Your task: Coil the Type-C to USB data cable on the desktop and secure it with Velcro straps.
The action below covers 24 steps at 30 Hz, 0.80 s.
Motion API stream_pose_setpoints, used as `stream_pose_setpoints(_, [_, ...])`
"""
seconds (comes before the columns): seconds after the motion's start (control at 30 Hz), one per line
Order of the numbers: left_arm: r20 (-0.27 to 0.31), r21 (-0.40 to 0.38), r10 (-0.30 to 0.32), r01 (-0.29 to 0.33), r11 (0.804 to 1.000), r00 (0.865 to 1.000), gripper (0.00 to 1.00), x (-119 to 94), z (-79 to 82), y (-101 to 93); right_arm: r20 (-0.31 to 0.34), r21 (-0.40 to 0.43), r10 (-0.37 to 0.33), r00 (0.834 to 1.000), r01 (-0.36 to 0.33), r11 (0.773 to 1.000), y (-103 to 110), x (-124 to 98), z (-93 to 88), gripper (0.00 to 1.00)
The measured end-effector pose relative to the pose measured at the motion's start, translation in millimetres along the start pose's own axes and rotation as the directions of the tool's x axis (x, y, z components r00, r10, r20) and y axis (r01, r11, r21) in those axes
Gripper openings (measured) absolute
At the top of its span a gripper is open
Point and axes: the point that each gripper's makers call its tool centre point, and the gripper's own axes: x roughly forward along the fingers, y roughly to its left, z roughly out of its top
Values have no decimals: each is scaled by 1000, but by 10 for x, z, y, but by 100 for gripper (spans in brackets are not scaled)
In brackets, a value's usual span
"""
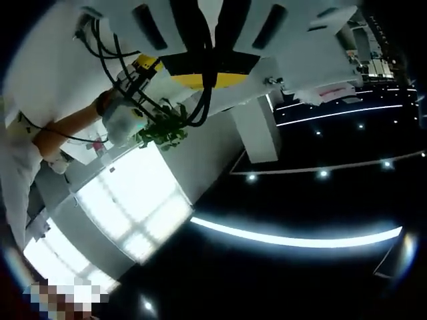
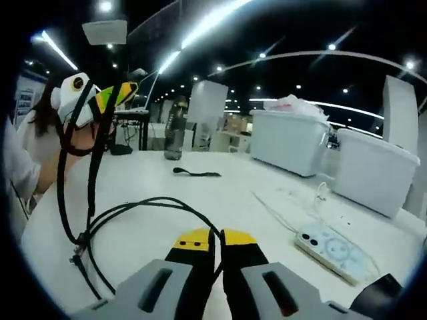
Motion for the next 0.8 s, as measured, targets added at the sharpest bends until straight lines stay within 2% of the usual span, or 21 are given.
stream_pose_setpoints(0.13, [12, 7, -8, 8, 1000, 1000, 4, -5, 45, -26, -42, -5, -8, 999, 7, 1000, -22, 78, -117, 14])
stream_pose_setpoints(0.2, [16, 9, -14, 13, 1000, 1000, 4, -6, 59, -39, -62, -18, -28, 998, 27, 999, -55, 100, -162, 9])
stream_pose_setpoints(0.23, [18, 10, -15, 15, 1000, 1000, 4, -7, 64, -44, -58, -19, -26, 998, 25, 1000, -66, 101, -151, 6])
stream_pose_setpoints(0.43, [11, 17, -20, 20, 1000, 1000, 4, -10, 51, -55, -52, -40, -40, 998, 38, 998, -76, 80, -100, 4])
stream_pose_setpoints(0.5, [1, 18, -18, 18, 1000, 1000, 4, -11, 24, -51, -19, -32, -29, 999, 29, 999, -58, 55, -14, 4])
stream_pose_setpoints(0.63, [-25, 21, -2, 2, 1000, 1000, 4, -9, -47, -21, 88, 74, -1, 996, -5, 997, -13, -10, 216, 4])
stream_pose_setpoints(0.7, [-29, 16, 0, 1, 1000, 1000, 4, -7, -64, -11, 92, 71, -30, 995, 23, 997, -64, -46, 262, 3])
stream_pose_setpoints(0.8, [-47, 9, 15, -14, 1000, 999, 4, 9, -113, 29, 154, 55, -50, 987, 42, 998, -78, -142, 462, 3])
